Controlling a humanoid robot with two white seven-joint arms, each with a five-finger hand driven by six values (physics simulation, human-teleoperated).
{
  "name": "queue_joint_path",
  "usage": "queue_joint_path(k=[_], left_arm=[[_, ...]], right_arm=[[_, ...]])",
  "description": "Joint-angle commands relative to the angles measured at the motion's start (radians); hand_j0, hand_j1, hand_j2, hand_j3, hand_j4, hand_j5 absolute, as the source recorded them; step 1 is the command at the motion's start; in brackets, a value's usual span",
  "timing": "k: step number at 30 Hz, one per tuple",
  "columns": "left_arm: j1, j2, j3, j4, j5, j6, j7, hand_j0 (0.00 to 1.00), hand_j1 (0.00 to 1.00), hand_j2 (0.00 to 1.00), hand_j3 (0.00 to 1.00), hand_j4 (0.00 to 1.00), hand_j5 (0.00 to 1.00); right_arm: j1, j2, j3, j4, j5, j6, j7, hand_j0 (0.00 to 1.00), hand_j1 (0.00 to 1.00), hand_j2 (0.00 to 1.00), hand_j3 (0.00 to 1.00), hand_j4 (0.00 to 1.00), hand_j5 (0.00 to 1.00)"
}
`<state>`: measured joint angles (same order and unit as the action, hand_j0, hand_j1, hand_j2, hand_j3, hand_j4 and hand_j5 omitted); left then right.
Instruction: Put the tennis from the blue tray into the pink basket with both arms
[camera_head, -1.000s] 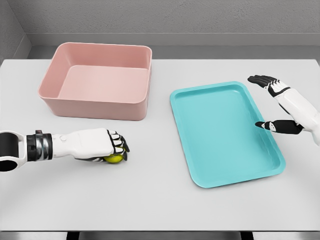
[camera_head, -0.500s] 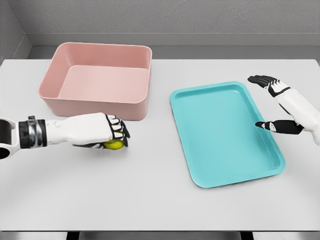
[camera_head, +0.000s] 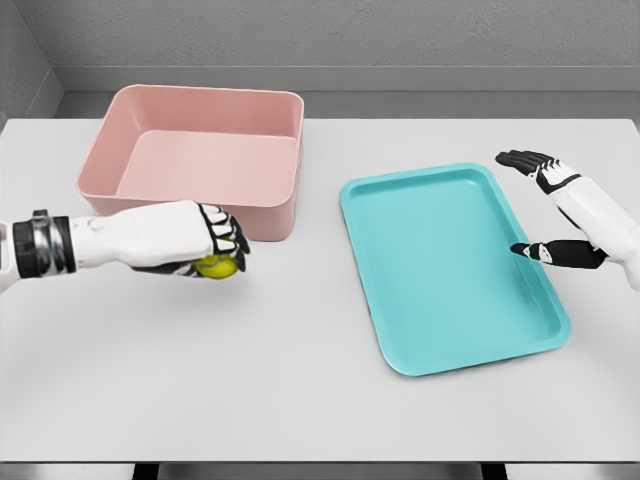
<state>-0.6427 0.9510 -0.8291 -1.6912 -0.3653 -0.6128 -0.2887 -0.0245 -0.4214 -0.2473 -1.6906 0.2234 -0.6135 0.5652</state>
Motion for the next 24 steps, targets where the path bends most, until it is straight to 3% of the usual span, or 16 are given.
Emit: queue_joint_path(k=[1, 12, 24], left_arm=[[0.000, 0.003, 0.022, 0.002, 0.016, 0.002, 0.000, 0.46, 0.46, 0.46, 0.46, 0.46, 0.46], [-0.043, 0.000, 0.044, 0.024, 0.032, 0.002, 0.000, 0.46, 0.46, 0.46, 0.46, 0.46, 0.46], [-0.127, -0.055, 0.041, 0.180, 0.036, 0.002, -0.001, 0.46, 0.46, 0.46, 0.46, 0.46, 0.46]], right_arm=[[0.000, 0.000, 0.000, -0.003, -0.009, 0.003, -0.001, 1.00, 1.00, 1.00, 1.00, 1.00, 1.00], [0.000, -0.002, -0.001, 0.003, -0.007, 0.003, 0.001, 1.00, 1.00, 1.00, 1.00, 1.00, 1.00], [0.000, -0.003, -0.001, 0.000, -0.009, 0.003, 0.001, 1.00, 1.00, 1.00, 1.00, 1.00, 1.00]])
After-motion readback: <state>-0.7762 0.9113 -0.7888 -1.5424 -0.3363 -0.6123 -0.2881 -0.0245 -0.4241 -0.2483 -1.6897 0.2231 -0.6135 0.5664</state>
